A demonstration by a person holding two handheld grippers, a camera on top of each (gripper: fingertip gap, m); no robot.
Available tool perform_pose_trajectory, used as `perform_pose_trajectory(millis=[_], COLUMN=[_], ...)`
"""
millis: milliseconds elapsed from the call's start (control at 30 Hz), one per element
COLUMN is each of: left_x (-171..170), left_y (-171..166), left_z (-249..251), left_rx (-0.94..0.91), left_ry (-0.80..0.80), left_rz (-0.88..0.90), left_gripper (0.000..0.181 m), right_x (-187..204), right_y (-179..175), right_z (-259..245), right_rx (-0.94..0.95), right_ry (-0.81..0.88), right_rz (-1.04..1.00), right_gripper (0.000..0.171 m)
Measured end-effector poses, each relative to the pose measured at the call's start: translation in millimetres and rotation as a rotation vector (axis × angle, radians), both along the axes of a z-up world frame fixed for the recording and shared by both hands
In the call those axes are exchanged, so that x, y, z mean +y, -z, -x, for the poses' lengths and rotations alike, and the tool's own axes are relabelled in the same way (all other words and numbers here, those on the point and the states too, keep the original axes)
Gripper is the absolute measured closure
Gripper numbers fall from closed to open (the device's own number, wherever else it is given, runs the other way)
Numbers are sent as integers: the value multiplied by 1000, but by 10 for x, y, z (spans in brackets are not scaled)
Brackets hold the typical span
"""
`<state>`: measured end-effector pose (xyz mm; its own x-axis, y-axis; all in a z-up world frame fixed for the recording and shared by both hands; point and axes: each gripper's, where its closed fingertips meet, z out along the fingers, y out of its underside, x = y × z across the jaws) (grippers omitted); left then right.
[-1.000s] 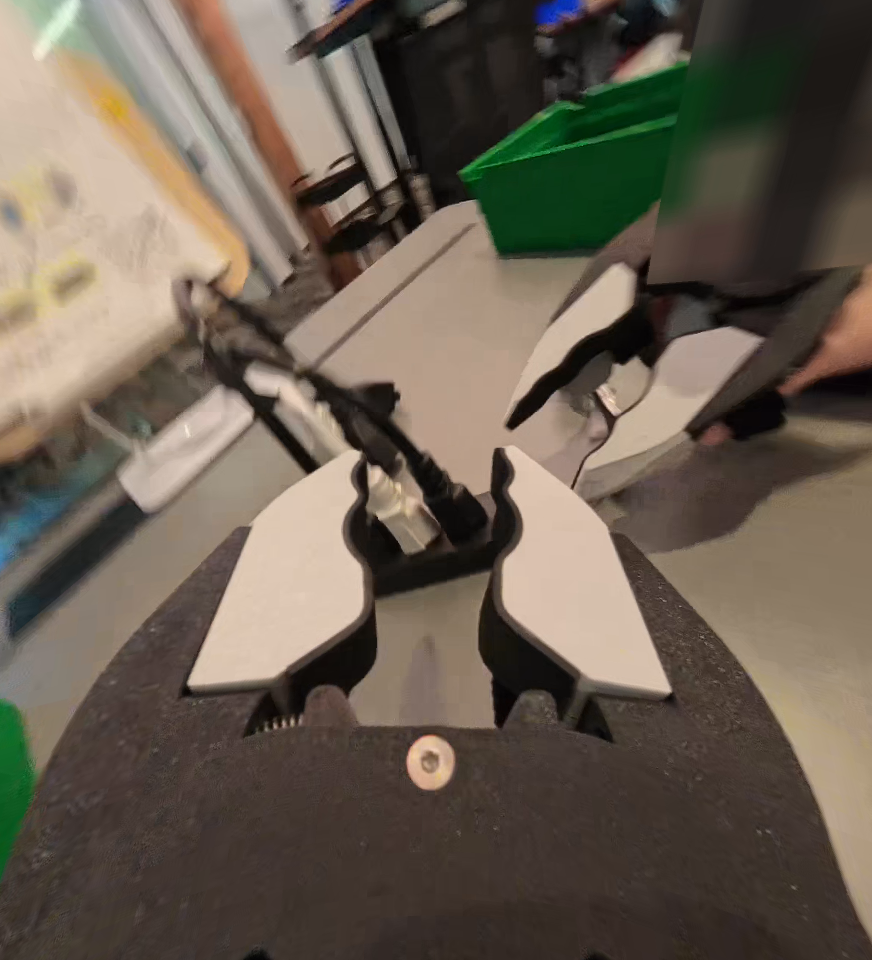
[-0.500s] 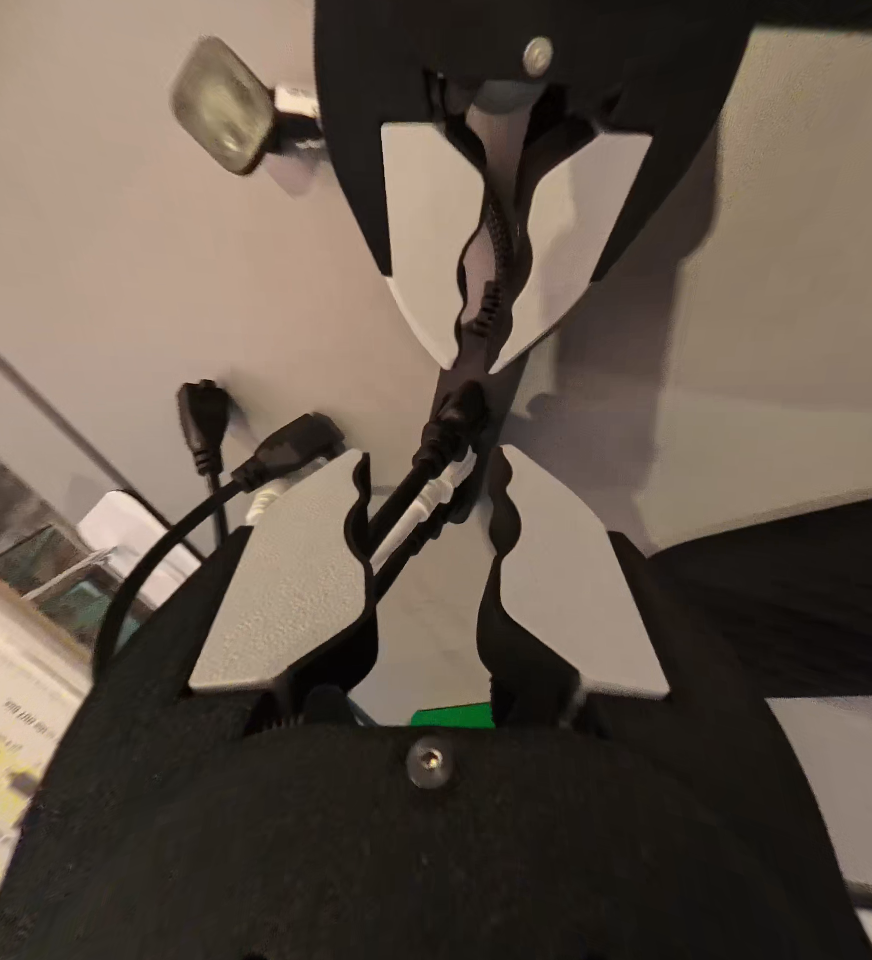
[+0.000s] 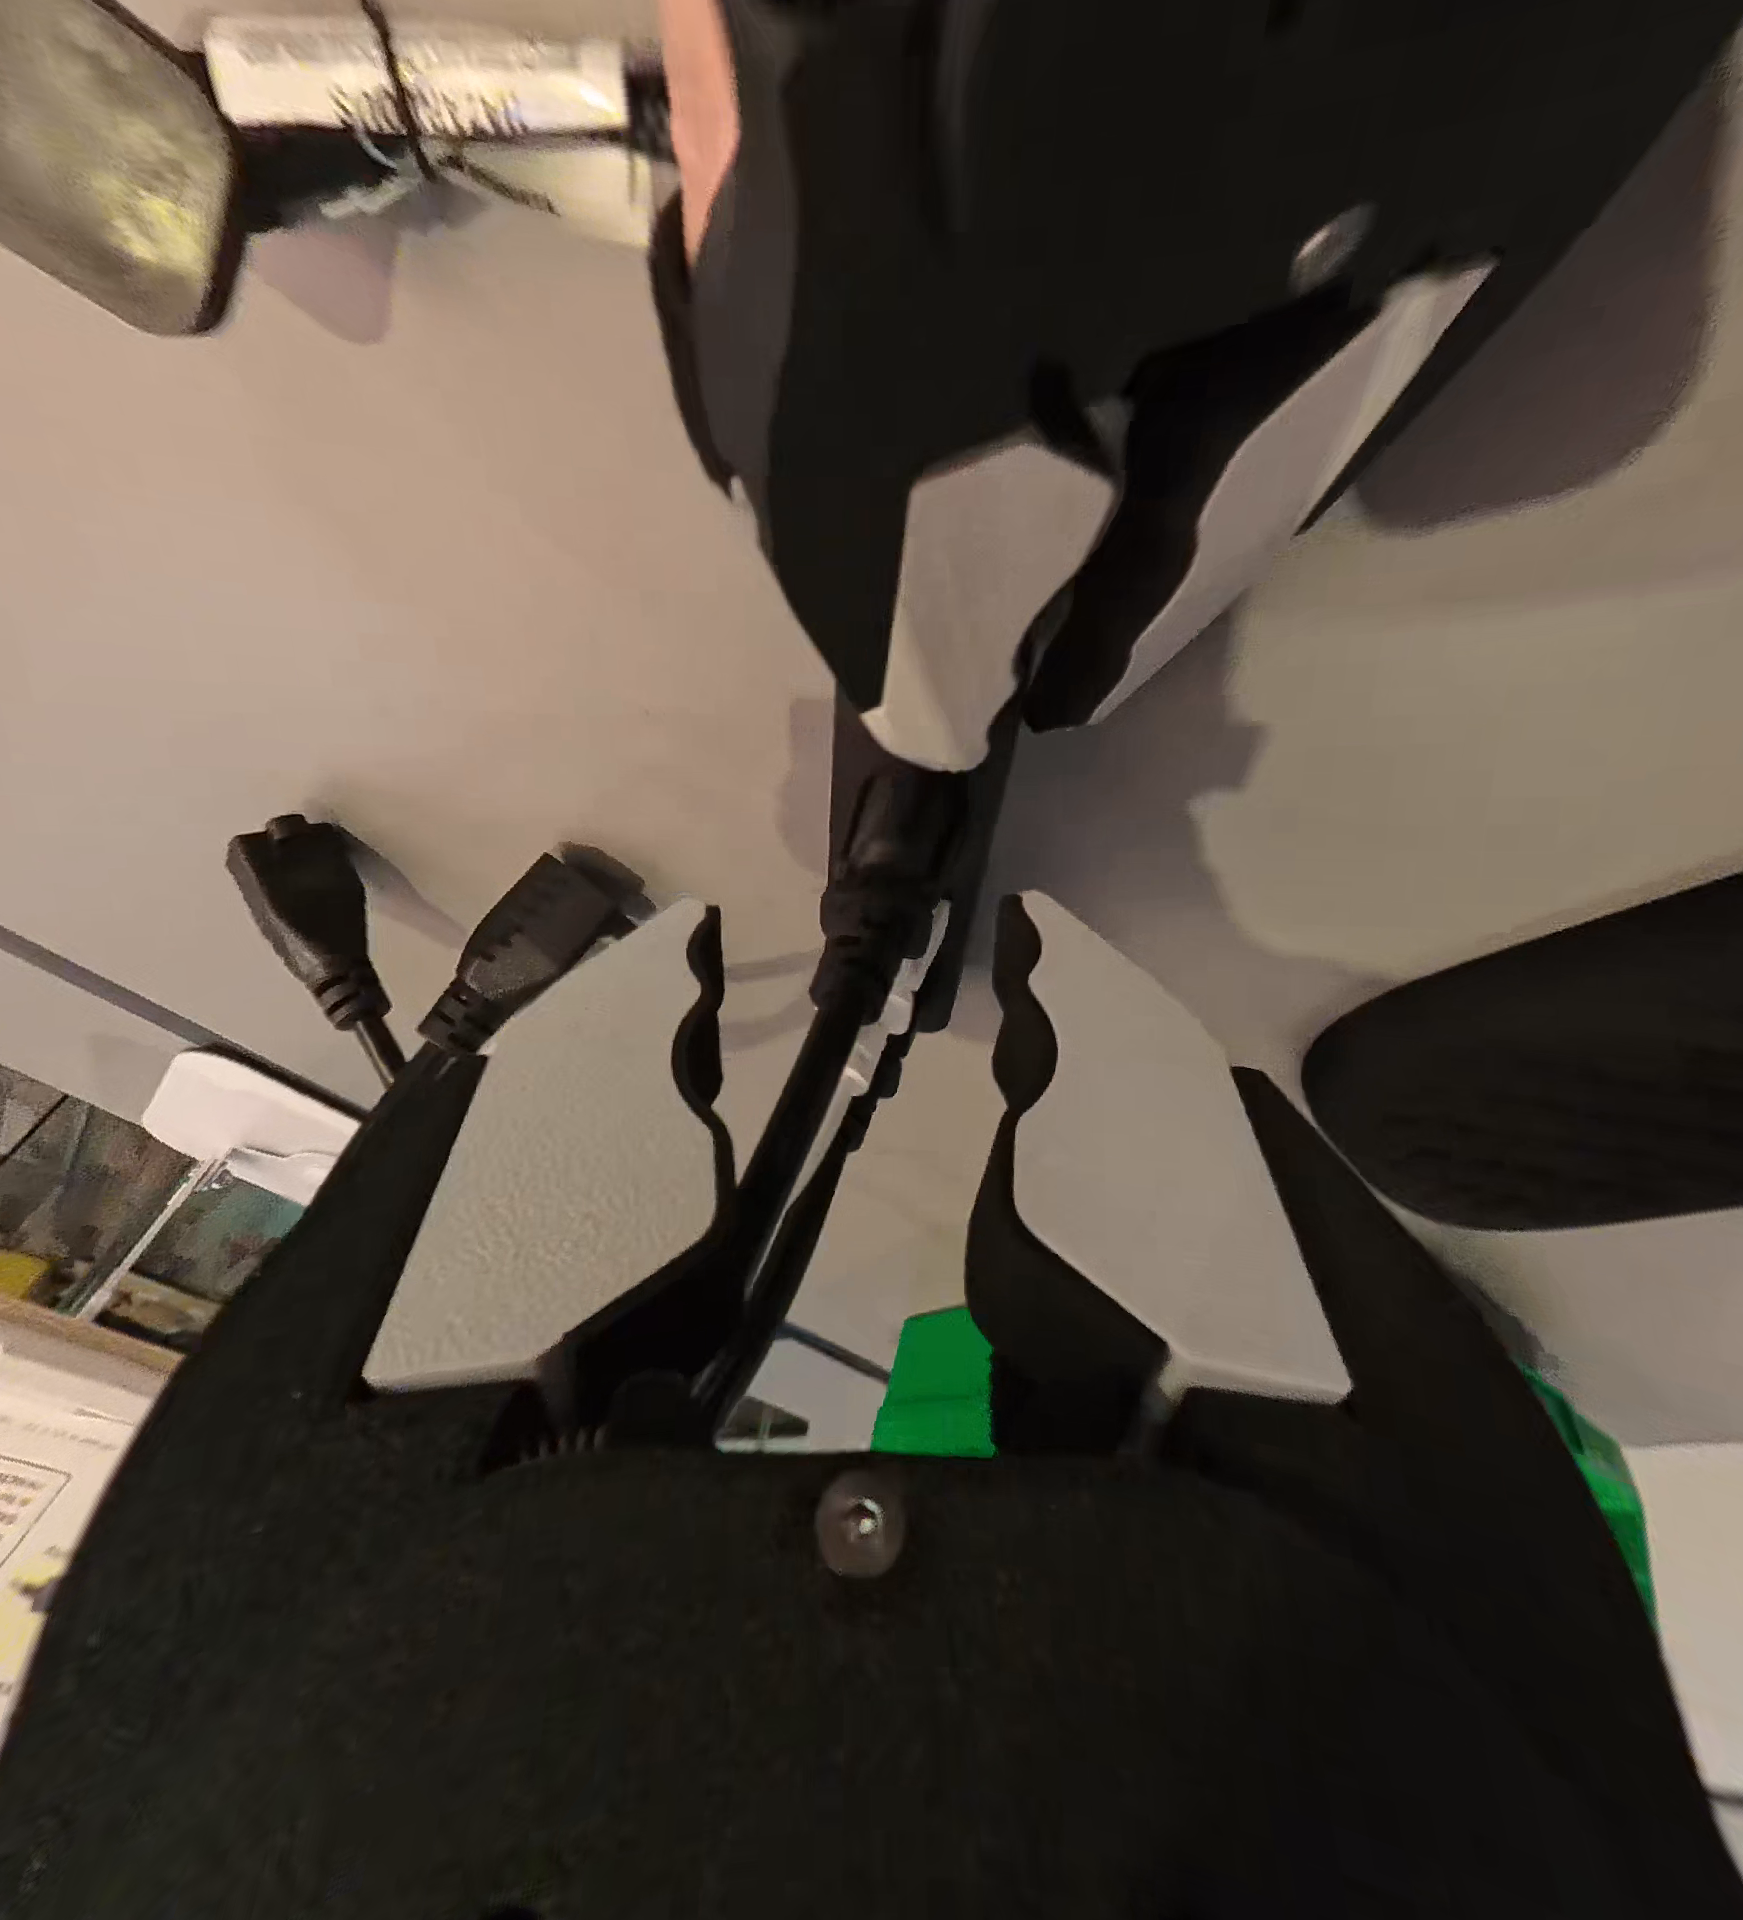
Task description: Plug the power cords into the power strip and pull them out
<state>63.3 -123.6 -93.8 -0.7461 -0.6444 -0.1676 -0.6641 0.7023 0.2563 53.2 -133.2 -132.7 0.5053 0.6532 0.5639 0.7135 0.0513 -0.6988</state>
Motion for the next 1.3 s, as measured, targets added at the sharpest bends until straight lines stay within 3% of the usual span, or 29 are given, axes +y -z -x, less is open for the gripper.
perform_pose_trajectory(millis=[100, 233, 400, 567, 667, 833, 967, 1300], left_x=[23, 60, 93, 95, 128, 160, 160, 120], left_y=[110, 243, 310, 313, 407, 423, 391, 418], left_z=[97, 208, 132, 125, 236, 234, 196, 149], left_rx=[74, 131, 80, 53, 106, 103, 64, 33], left_ry=[-48, -63, -105, -80, -102, -141, -144, -174], left_rz=[16, 5, 47, 64, 45, 54, 86, 109], left_gripper=[131, 136, 155, 155, 144, 150, 155, 154], right_x=[-7, -13, -35, -31, -39, -41, -17, -26], right_y=[14, 36, 34, 16, 13, 26, -39, 49], right_z=[2, 0, 12, -18, -10, -8, -64, -47], right_rx=[-27, 55, 71, 12, -16, -19, -8, 55], right_ry=[24, 61, 39, 50, 44, 48, 99, 107], right_rz=[-20, 109, 125, 28, -12, -2, -58, 115], right_gripper=[152, 150, 148, 152, 154, 155, 142, 148])
